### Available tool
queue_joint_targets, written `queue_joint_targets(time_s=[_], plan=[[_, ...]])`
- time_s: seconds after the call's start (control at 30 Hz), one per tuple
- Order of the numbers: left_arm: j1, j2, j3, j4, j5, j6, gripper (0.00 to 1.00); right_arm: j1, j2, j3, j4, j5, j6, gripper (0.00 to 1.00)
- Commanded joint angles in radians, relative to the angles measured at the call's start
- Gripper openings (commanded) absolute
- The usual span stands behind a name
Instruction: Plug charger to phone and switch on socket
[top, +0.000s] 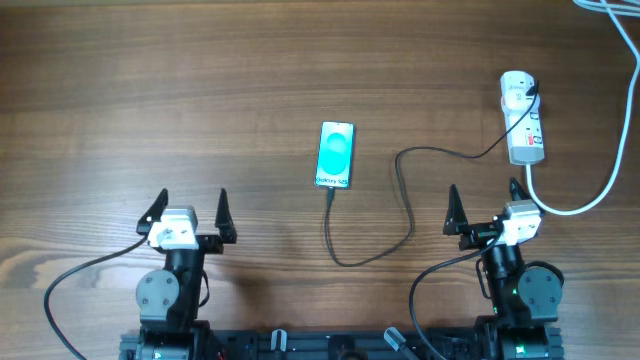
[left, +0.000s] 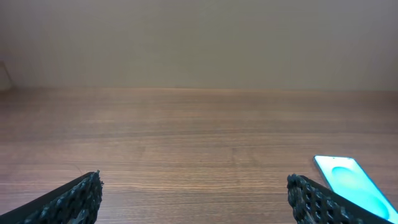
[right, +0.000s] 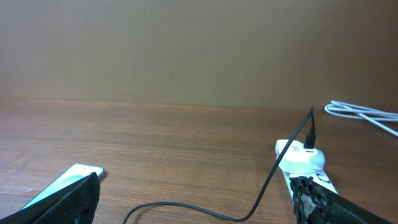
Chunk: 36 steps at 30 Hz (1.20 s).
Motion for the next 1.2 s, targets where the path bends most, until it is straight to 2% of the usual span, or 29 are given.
queue_joint_targets(time_s=[0.0, 0.27, 0.57, 0.73, 1.17], plan=[[0.027, -0.011, -0.006, -0.003, 0.002, 0.032, 1.0, 0.005, -0.01, -0.001, 0.001, 0.014, 0.006, 1.0], [0.027, -0.011, -0.006, -0.004, 0.019, 0.077, 1.0, 0.005, -0.01, -0.001, 0.001, 0.014, 0.006, 1.0], [0.027, -0.011, -0.006, -0.004, 0.018, 0.076, 1.0, 0.005, -0.01, -0.001, 0.001, 0.014, 0.006, 1.0], [0.028, -0.011, -0.006, -0.003, -0.006, -0.006, 1.0, 0.005, -0.01, -0.001, 0.001, 0.014, 0.006, 1.0], [0.027, -0.011, -0.006, 0.0, 0.002, -0.006, 1.0, 0.005, -0.01, -0.001, 0.001, 0.014, 0.006, 1.0]])
